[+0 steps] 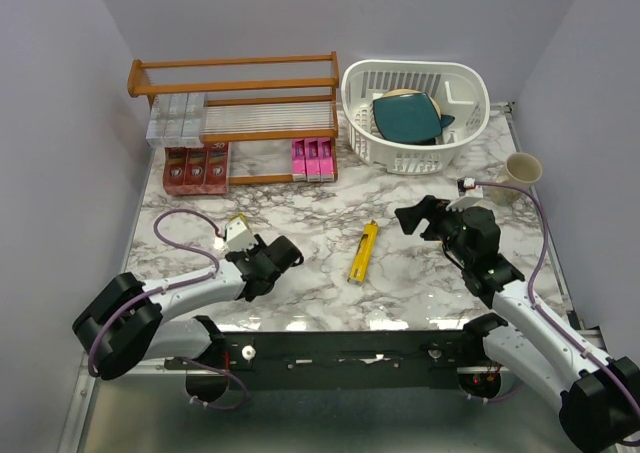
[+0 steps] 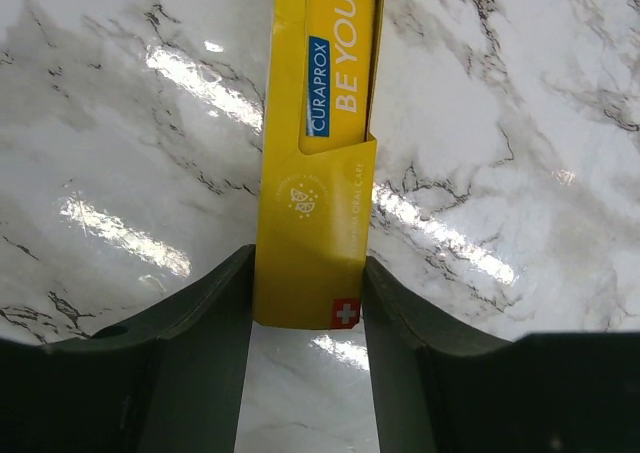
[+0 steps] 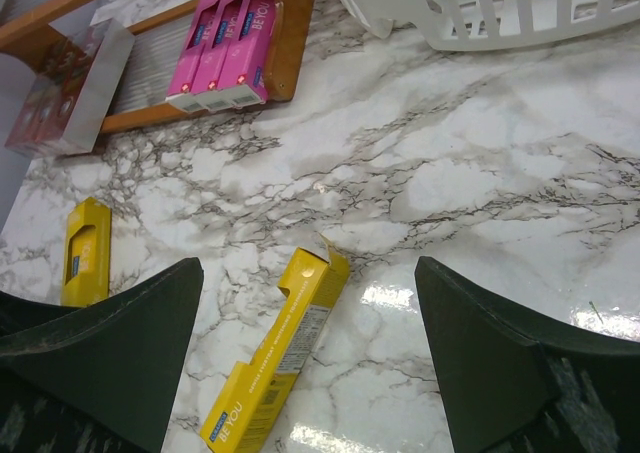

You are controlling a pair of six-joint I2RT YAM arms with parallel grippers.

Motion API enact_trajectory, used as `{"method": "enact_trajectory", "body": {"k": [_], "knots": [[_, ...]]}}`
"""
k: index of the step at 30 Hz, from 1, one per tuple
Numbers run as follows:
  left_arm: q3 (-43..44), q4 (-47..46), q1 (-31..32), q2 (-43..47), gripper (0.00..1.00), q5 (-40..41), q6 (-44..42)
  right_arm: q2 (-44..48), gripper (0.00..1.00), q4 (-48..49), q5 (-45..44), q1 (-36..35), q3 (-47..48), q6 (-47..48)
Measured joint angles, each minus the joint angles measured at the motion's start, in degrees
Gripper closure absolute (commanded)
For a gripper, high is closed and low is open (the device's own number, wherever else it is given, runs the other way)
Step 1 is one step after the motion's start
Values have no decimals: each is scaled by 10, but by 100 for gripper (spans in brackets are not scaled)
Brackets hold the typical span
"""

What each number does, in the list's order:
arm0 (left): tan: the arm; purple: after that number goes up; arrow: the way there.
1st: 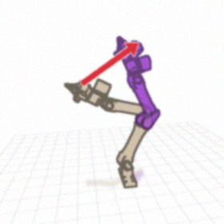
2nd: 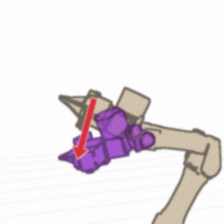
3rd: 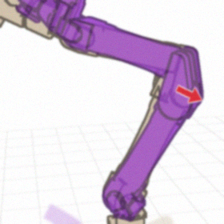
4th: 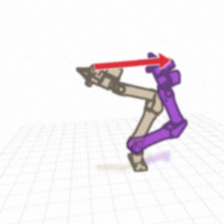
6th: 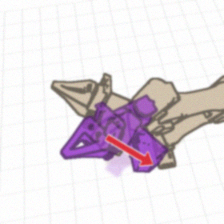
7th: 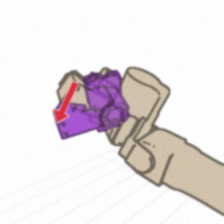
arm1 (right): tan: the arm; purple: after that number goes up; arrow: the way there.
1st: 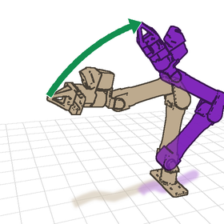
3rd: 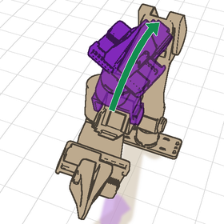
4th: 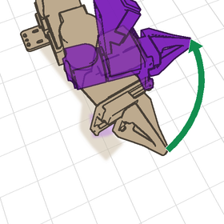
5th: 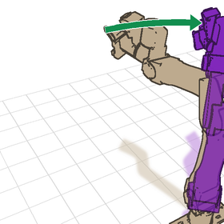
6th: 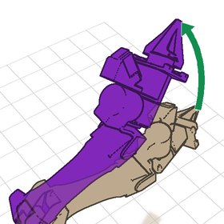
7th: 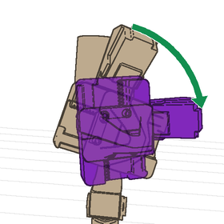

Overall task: Place and organize the toothpastes onto the shelf
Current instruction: Pick up the toothpaste from the center of the board, then place the toothpaste on the shelf.

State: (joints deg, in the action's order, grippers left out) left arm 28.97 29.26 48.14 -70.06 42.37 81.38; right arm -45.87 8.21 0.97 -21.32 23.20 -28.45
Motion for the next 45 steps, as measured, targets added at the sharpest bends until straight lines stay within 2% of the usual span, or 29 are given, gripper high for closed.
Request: {"method": "enact_trajectory", "body": {"k": [14,24,31,38,45], "knots": [[-4,-3,11,92,58,3,-77,-3,5,4,0,0,0,0],[12,5,14,152,59,-6,-156,-3,5,8,0,0,0,0],[84,32,18,176,57,-20,-231,-3,5,8,0,0,0,0],[198,59,18,176,57,-50,-334,-4,5,8,0,0,0,0],[296,46,4,125,57,-90,-428,-6,5,8,0,0,0,0]]}}
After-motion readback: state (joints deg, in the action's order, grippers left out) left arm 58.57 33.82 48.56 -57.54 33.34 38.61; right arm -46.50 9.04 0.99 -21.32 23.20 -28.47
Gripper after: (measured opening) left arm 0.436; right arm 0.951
